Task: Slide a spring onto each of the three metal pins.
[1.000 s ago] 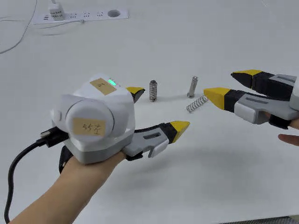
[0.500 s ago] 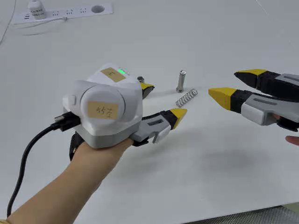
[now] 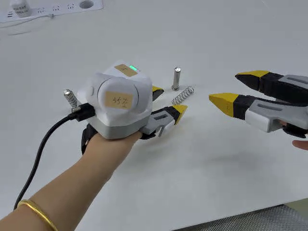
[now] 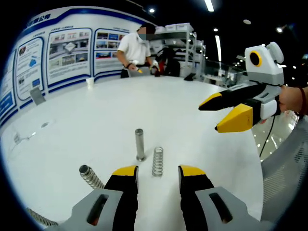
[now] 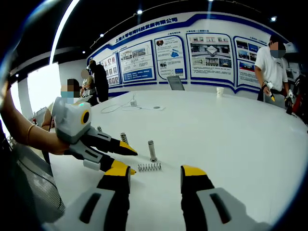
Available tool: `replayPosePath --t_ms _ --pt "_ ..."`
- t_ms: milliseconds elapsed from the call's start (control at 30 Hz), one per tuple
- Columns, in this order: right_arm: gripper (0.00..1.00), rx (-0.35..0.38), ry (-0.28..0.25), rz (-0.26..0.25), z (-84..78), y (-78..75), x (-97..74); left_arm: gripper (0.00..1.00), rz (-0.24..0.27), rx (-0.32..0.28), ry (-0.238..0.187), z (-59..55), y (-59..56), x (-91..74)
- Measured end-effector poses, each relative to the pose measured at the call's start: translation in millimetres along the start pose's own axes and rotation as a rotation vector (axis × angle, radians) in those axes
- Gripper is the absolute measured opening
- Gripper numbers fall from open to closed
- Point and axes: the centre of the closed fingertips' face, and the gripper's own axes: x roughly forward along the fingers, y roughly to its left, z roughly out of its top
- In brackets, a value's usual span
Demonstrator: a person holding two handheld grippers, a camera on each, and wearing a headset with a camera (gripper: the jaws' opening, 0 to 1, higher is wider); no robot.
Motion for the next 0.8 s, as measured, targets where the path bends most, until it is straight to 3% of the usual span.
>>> replayPosePath --t_ms 467,800 --pt "0.44 0.001 0.023 -0.002 -8.3 -1.2 -1.5 0.22 -0.007 -0.013 0.029 -8.9 1.1 17.2" --pt "0.44 0.028 0.032 -0.008 -12.8 -0.7 2.2 0.15 -0.022 0.0 0.053 -12.8 3.2 19.6"
